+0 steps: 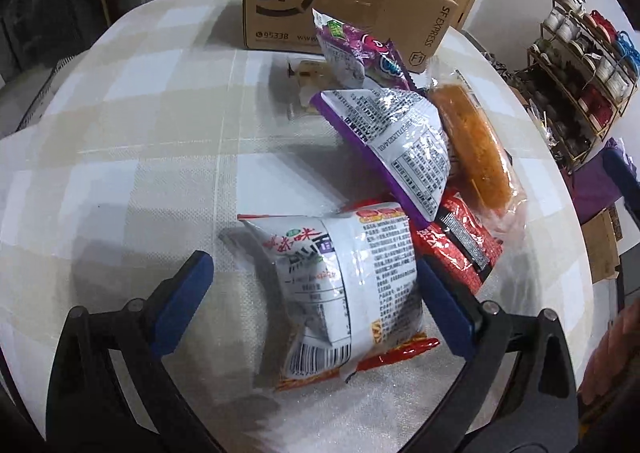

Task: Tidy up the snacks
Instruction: 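Grasp the white chip bag with the left tool while the right tool grasps the bread loaf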

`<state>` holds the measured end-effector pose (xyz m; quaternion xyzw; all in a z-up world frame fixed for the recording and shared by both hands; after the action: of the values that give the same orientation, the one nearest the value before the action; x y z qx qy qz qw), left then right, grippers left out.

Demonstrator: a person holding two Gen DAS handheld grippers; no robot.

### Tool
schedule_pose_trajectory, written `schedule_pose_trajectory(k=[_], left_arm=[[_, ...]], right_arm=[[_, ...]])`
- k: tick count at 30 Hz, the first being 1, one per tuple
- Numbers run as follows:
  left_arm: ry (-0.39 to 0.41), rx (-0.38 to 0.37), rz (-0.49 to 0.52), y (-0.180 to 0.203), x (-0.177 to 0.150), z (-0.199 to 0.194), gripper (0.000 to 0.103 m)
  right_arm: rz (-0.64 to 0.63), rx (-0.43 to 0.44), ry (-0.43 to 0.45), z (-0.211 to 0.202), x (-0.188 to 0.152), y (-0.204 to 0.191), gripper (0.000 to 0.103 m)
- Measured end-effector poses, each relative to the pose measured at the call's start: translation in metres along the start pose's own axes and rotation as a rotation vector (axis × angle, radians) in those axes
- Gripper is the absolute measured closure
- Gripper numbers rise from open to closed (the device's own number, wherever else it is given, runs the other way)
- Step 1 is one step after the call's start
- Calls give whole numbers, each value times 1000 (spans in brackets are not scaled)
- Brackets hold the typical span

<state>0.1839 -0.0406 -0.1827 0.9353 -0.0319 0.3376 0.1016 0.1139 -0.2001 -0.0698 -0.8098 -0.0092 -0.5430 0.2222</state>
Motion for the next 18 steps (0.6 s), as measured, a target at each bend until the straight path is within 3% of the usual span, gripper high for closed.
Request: schedule_pose_trajectory(k=[1,3,7,9,13,18], left_arm=[[2,-8,-5,0,0,0,6],[0,-18,3,1,-1,-1,19],[4,-59,16,2,0,2,29],[3,-89,28,4,-1,1,46],[8,-122,46,3,-1,-5,51],[29,-145,-2,-15,-2,-18,53]], right_arm=[[0,0,-12,6,-1,1,6],[-8,0,-31,17,-3,3,6],[-1,1,-70,37,-7,7,6],[-2,2,-91,45,-11,8,6],[-6,3,-148,66,-20,8,11],[-24,8,-204,86,-29,8,20]])
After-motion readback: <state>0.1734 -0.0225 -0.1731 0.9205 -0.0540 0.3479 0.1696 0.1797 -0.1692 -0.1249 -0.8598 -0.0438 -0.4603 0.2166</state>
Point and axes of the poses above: each gripper's, at about its wrist camera, not at the fingertips, and z roughly the way its jaws point, y to its right, x to its top, the point moved 3 cm from there along z, roughly the way its jaws point, and after that the axes turned 12 degrees about y, right-handed, at the moved point
